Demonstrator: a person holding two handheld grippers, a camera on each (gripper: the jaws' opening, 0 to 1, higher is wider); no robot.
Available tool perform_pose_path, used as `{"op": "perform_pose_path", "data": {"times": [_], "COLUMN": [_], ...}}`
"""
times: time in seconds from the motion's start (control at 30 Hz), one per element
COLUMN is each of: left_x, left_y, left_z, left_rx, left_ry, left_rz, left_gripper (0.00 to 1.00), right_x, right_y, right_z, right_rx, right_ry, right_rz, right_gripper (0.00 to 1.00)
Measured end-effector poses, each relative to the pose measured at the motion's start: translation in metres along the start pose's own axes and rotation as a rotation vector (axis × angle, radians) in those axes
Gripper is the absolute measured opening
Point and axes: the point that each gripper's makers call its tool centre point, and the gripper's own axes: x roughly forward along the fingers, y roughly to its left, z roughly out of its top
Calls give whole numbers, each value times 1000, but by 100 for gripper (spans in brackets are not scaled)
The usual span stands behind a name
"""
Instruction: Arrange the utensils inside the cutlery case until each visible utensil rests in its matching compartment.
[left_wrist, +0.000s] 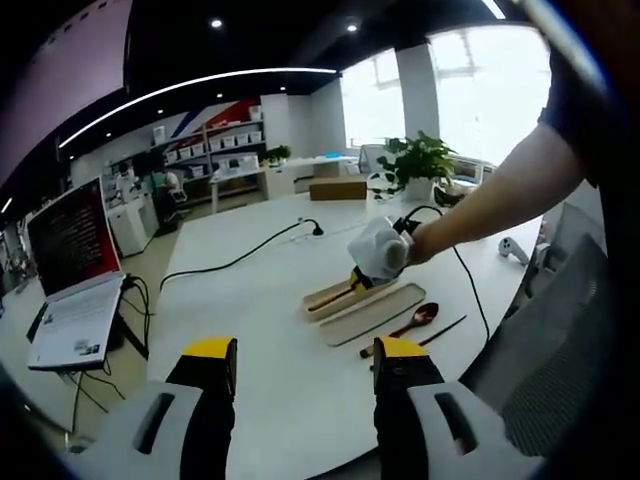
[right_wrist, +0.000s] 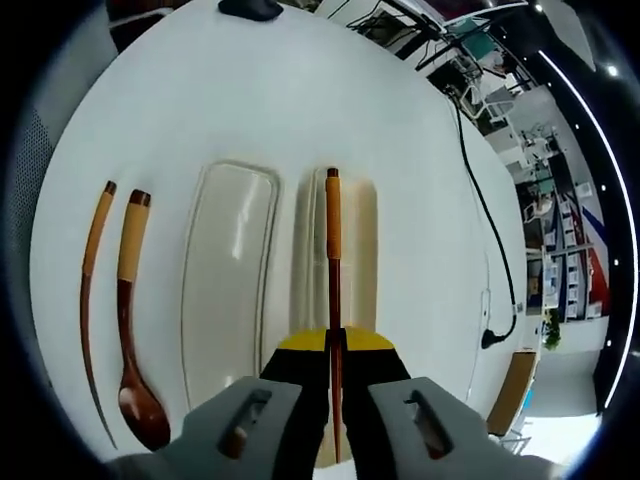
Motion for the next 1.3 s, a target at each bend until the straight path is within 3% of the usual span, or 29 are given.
{"op": "perform_pose_path", "data": {"times": [0.53, 0.97, 1.3], "left_x": [1, 1, 2], "left_y": [-4, -3, -3], "left_z": [0, 1, 2], "left_rx": [4, 3, 6], "left_ry": [10, 8, 5], "left_rz": [-3, 3, 0], "left_gripper": [56, 56, 56], "right_x": [11, 11, -10], "right_y": [1, 8, -8], "right_z": [-3, -6, -4], "right_rx": [-9, 40, 121], "right_ry": [41, 16, -47], "right_rz": [114, 217, 206], "right_gripper": [0, 0, 14]}}
